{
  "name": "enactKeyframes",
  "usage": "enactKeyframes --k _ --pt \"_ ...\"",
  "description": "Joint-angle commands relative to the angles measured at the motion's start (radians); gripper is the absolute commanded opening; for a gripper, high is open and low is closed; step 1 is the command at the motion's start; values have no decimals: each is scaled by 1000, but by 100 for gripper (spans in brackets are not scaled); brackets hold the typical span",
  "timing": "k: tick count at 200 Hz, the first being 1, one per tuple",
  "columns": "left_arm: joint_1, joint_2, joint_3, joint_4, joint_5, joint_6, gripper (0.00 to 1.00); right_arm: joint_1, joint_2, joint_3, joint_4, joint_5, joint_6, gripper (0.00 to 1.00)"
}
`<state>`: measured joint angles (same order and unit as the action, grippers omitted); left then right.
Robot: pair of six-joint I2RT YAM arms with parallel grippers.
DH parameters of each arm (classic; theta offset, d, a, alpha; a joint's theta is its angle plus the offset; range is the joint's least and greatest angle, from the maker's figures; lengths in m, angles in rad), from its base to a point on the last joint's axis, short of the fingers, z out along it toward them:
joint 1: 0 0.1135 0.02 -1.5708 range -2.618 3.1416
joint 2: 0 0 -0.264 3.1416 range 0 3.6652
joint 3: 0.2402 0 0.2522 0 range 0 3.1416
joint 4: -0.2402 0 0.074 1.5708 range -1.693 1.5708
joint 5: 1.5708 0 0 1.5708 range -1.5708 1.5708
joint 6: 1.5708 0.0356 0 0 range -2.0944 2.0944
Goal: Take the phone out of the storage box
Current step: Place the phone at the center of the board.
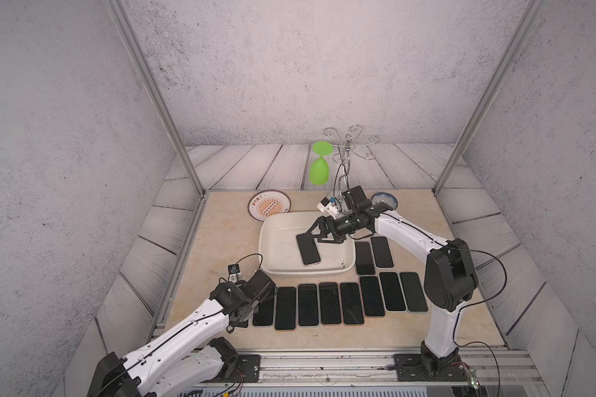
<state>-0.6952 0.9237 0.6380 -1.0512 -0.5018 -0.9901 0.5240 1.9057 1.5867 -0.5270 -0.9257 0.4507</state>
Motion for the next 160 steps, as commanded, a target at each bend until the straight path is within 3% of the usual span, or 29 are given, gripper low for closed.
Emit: enactKeyframes --k 1,35,54,80,90,121,160 --pt "77 -20 23 -24 -29 -9 71 7 23 -10 -19 -9 -20 99" --pt "288 -125 26 10 26 -7 73 9 30 -6 -19 -4 -21 99" --pt "487 -94 1 85 165 68 65 10 38 -5 -12 -12 -18 99" --pt "666 36 -24 202 292 132 32 12 39 -5 -14 -15 -20 99" --pt "690 75 -37 253 309 145 21 12 40 -6 -18 -13 -23 99" --pt "701 172 -45 296 404 152 0 13 35 -6 -29 -10 -33 99" --pt "698 180 -198 414 493 112 0 11 40 -6 -37 -9 -42 99"
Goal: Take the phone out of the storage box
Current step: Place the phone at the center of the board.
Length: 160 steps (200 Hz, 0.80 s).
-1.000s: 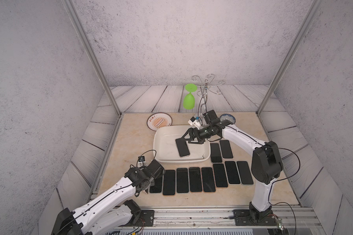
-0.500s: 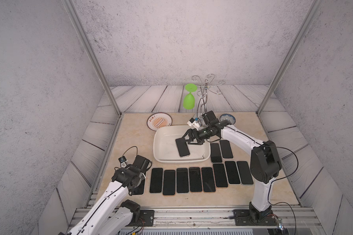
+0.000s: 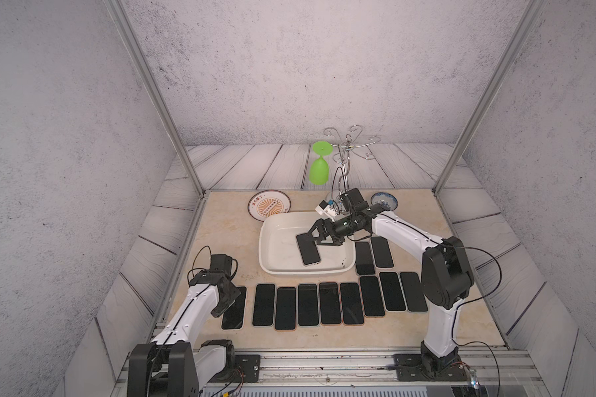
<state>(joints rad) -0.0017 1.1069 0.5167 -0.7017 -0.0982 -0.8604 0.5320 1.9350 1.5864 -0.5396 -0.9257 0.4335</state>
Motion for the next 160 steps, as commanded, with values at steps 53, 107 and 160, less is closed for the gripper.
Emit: enactKeyframes --k 53,107,160 --pt "-4 -109 -142 151 194 -50 0 8 33 7 -19 -4 -15 99" --pt "-21 -182 -207 243 284 -108 0 14 54 27 -39 14 -25 99" --pt "-21 -433 -146 41 143 -127 25 20 61 21 -56 19 -42 99"
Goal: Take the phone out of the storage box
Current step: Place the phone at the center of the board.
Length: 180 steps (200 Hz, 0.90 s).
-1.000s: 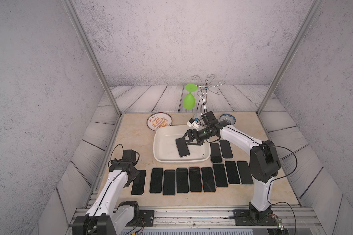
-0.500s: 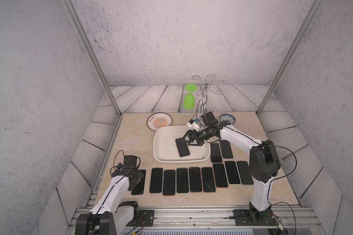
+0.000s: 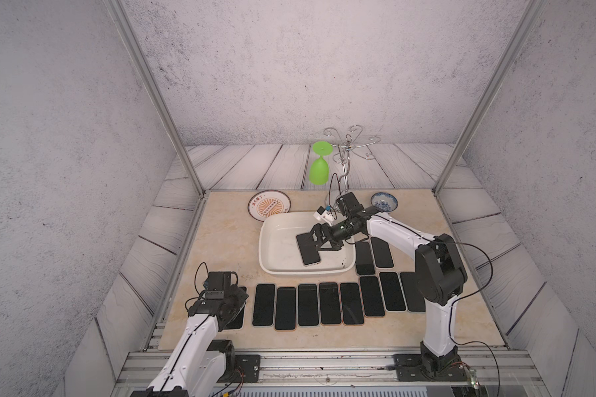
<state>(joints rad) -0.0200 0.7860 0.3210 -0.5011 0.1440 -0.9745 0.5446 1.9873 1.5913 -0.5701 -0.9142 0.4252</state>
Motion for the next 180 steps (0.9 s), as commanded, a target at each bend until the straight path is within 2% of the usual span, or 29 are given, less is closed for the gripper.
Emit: enactKeyframes --k 1,15,30,38,51,67,93,117,157,180 --pt "-3 -117 52 -166 -105 -12 27 7 9 16 -25 8 -34 99" --pt "-3 -160 106 -261 -192 4 45 9 8 11 -25 5 -36 99" --pt "-1 -130 141 -315 -245 29 79 12 6 7 -25 1 -42 99" --pt "0 -89 147 -320 -254 27 83 12 8 9 -30 0 -46 99" --pt "3 -15 145 -315 -278 -3 84 13 9 10 -32 -4 -48 99" --pt "6 35 139 -328 -361 -69 84 14 10 9 -44 -5 -60 99" --pt "9 2 137 -338 -468 -142 77 15 -1 -3 -61 -5 -81 99" --pt "15 -19 145 -326 -528 -139 77 16 -1 -6 -62 -11 -89 99" --pt "47 48 87 -241 -519 -162 78 15 13 -5 -66 -20 -95 99" --pt "68 91 87 -175 -480 -154 75 18 12 -2 -71 -15 -103 99"
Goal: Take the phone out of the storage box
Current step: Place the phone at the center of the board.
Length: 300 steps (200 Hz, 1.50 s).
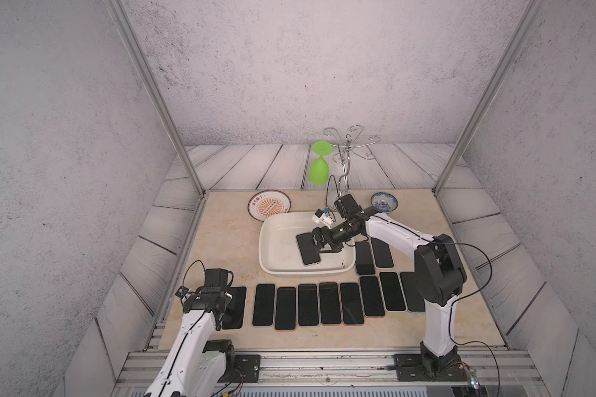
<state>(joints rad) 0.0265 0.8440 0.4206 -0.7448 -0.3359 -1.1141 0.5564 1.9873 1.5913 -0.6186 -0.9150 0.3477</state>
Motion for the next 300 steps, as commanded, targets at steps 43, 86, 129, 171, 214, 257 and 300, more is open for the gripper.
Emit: enactKeyframes --k 43,86,129,171,214,257,300 --pt "24 124 -59 220 171 -8 61 4 52 81 -123 100 -45 99" --pt "24 63 -169 324 278 -55 57 4 141 250 -290 420 -82 99" --pt "24 -36 -233 370 351 -102 53 3 275 415 -357 466 -82 99" --pt "23 -122 -288 420 421 -165 53 1 411 589 -425 484 -90 99" --pt "21 -211 -292 354 459 -170 53 3 478 687 -437 570 -75 99" --pt "21 -304 -272 211 452 -122 66 14 519 745 -413 562 -44 99" --pt "21 -357 -109 12 312 -22 91 39 541 720 -345 650 -44 99"
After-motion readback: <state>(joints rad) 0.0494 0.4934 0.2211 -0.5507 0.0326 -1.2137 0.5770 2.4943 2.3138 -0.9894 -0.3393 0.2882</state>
